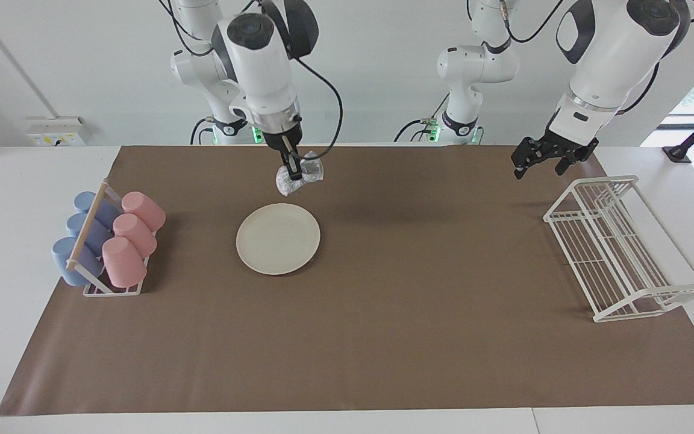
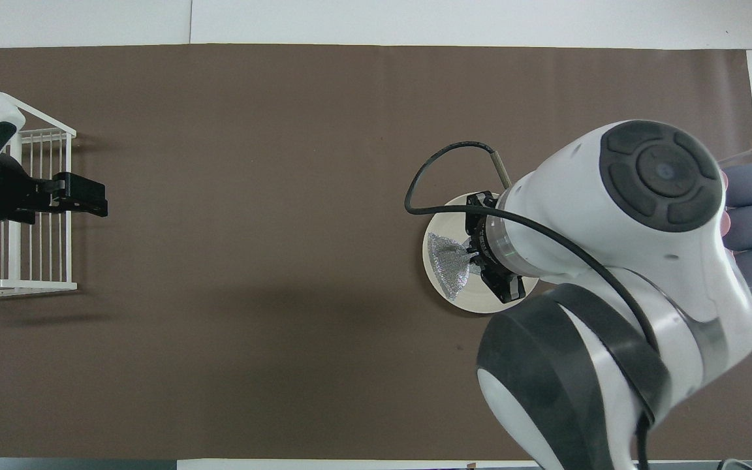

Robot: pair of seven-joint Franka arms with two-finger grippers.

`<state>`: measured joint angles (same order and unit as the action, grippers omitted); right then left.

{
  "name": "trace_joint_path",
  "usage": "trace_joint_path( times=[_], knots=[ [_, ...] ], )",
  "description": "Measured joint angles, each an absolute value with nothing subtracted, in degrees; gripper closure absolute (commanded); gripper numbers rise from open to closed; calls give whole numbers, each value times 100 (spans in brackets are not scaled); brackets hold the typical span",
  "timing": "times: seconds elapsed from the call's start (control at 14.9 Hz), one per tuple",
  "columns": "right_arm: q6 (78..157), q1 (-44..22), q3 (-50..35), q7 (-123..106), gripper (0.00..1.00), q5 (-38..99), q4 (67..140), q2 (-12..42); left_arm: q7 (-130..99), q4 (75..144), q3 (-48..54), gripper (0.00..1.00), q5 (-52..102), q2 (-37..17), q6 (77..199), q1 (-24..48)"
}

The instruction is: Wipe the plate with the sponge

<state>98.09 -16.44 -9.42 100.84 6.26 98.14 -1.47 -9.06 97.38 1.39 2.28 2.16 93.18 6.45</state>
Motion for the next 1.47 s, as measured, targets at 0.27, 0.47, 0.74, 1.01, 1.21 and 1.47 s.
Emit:
trace_joint_path(
  times=[0.27, 0.47, 0.74, 1.01, 1.21, 1.47],
  knots=[
    [9309, -1779, -964, 10601, 100, 626, 9660, -478, -923, 9989, 109, 0, 1873, 285, 9319, 524],
    [9213, -1837, -979, 10674, 100, 626, 9700, -474, -921, 10494, 111, 0, 3253, 495, 9604, 475],
    [9426, -1824, -960, 10674, 100, 626, 9724, -466, -845, 11572, 208, 0, 4929, 1014, 10571, 682],
    [9694, -1826, -960, 10674, 100, 626, 9763, -463, -525, 12459, 275, 0, 6707, 1435, 11656, 1608],
    [9954, -1859, -1000, 11042, 100, 629, 9774, -434, 130, 12656, 288, 0, 7837, 1483, 11971, 2103],
    [10236, -2333, -1061, 11793, 100, 617, 9754, -186, 1317, 12824, 295, 0, 8781, 1478, 12643, 2923]
  ],
)
